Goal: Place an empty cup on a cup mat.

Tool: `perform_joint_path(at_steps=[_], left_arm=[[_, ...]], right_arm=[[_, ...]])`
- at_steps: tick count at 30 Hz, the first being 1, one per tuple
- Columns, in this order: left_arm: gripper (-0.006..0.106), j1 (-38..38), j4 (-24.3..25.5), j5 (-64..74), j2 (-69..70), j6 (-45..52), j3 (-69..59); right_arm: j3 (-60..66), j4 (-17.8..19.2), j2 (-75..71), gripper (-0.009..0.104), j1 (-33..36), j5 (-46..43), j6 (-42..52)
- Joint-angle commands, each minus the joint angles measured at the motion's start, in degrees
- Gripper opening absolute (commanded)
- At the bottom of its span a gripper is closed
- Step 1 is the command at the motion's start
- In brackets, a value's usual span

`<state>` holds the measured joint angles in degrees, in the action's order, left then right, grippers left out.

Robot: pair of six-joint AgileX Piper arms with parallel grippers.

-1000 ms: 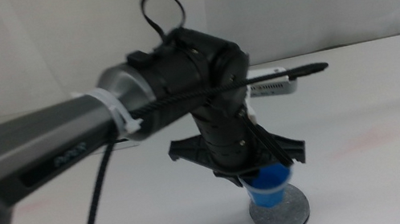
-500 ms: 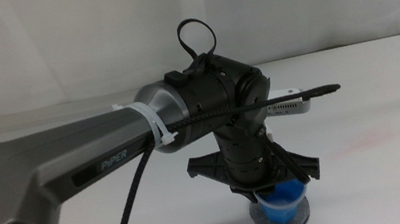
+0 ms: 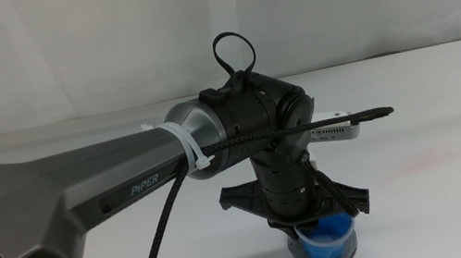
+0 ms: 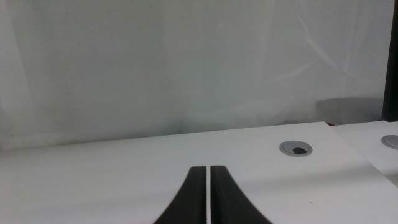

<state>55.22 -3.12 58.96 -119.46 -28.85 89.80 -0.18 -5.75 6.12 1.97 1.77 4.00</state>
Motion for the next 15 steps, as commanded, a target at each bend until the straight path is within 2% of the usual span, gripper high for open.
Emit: perform_joint_path(at_steps=[1, 2, 3, 12, 15], left_arm=[[-0.003, 0.2, -0.4, -0.4, -0.1, -0.6, 0.3], [0.0, 0.2, -0.4, -0.8, -0.1, -0.6, 0.3], [0.008, 0.2, -0.4, -0.8, -0.1, -0.6, 0.3], [0.037, 0.2, -0.4, -0.8, -0.1, -0.6, 0.3], [0.052, 0.2, -0.3, -0.8, -0.1, -0.7, 0.3]], right_arm=[[2.2, 0.2, -0.2, -0.003, -0.3, -0.5, 0.4], [2.2, 0.2, -0.2, -0.003, -0.3, -0.5, 0.4], [2.2, 0.2, -0.2, -0.003, -0.3, -0.5, 0.4], [2.2, 0.2, -0.2, -0.003, -0.3, -0.5, 0.4], [2.2, 0.2, -0.2, -0.003, -0.3, -0.5, 0.4]])
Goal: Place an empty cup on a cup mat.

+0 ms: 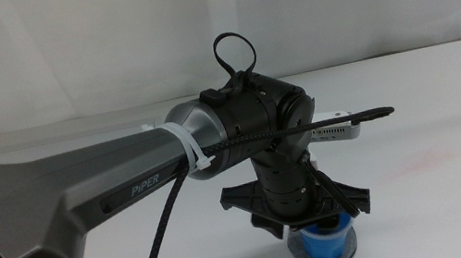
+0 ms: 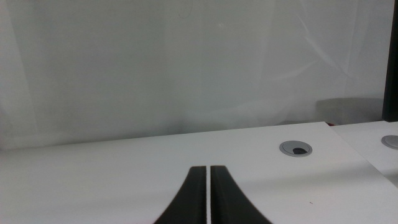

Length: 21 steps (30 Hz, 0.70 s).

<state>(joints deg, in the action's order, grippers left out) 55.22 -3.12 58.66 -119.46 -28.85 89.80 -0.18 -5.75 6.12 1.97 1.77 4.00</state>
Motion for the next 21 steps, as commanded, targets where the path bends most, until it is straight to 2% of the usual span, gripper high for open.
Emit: perform_joint_path(at_steps=[1, 5, 8, 21], left_arm=[[0.058, 0.2, -0.2, -0.6, -0.1, -0.7, 0.3], [0.082, 0.2, -0.2, -1.6, -0.1, -0.7, 0.3], [0.093, 0.2, -0.1, -2.2, -0.1, -0.7, 0.3], [0.089, 0.1, 4.2, -2.1, 1.9, 0.0, 0.4]], right_arm=[[2.2, 0.2, -0.2, -0.003, -0.3, -0.5, 0.4], [2.2, 0.2, -0.2, -0.003, -0.3, -0.5, 0.4], [2.2, 0.2, -0.2, -0.003, -0.3, -0.5, 0.4], [2.2, 0.2, -0.2, -0.003, -0.3, -0.5, 0.4]])
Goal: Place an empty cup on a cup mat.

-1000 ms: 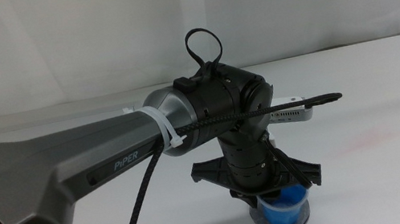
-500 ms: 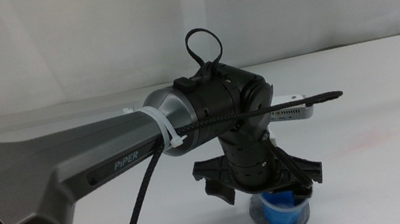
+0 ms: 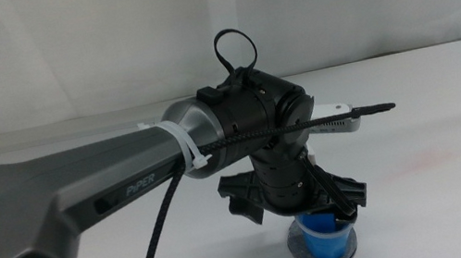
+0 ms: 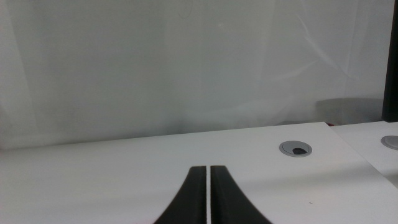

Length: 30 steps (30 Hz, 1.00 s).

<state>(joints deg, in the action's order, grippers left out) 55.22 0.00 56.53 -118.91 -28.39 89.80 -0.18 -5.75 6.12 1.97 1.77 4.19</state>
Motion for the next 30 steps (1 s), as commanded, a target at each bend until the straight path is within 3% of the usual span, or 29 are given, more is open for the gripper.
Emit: perform_joint_path(at_steps=[1, 13, 22, 30], left_arm=[[0.089, 0.1, 1.9, 0.0, 1.6, -0.5, 0.4], [0.089, 0.1, 6.7, -1.9, 10.7, 0.3, 5.3], [0.089, -2.7, 29.6, 2.4, 20.3, 1.0, 6.6], [0.089, -12.6, 32.5, 9.0, 27.4, 6.0, 6.6]], right_arm=[[2.2, 0.2, -0.2, -0.003, -0.3, -0.5, 0.2], [2.2, 0.2, -0.2, -0.003, -0.3, -0.5, 0.2], [2.2, 0.2, -0.2, -0.003, -0.3, -0.5, 0.2], [2.2, 0.2, -0.2, -0.003, -0.3, -0.5, 0.2]])
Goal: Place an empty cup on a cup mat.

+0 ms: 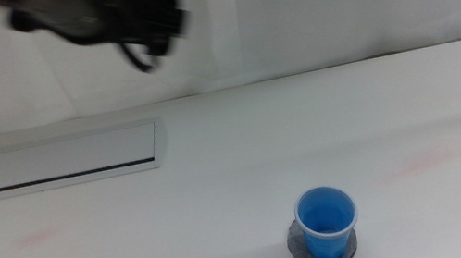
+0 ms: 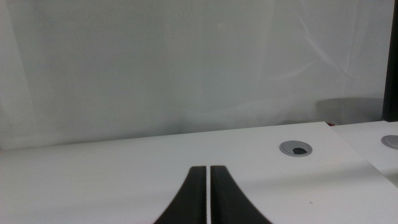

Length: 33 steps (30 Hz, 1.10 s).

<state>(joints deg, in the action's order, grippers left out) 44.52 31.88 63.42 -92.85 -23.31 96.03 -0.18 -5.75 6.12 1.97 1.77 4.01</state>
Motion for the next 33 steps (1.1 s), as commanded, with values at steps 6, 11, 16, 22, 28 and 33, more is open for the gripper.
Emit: perform_joint_path(at_steps=[6, 11, 16, 22, 28, 33], left_arm=[[0.089, -10.9, 0.6, 6.8, 4.2, 3.6, 0.3], [0.089, -18.3, 0.5, 5.5, 8.9, 3.6, 0.3], [0.089, -22.7, 0.1, 2.5, 15.9, 3.6, -0.7], [0.089, -23.5, 0.1, -8.5, 28.8, 2.2, -14.0], [0.089, -23.5, 0.3, -32.4, 46.0, 1.2, -39.1], [0.089, -23.5, 0.3, -43.4, 59.2, -0.6, -57.3]], right_arm=[[2.2, 0.2, -0.2, -0.003, -0.3, -0.5, 0.4], [2.2, 0.2, -0.2, -0.003, -0.3, -0.5, 0.4], [2.2, 0.2, -0.2, -0.003, -0.3, -0.5, 0.4], [2.2, 0.2, -0.2, -0.003, -0.3, -0.5, 0.4], [2.2, 0.2, -0.2, -0.003, -0.3, -0.5, 0.4], [2.2, 0.2, -0.2, -0.003, -0.3, -0.5, 0.4]])
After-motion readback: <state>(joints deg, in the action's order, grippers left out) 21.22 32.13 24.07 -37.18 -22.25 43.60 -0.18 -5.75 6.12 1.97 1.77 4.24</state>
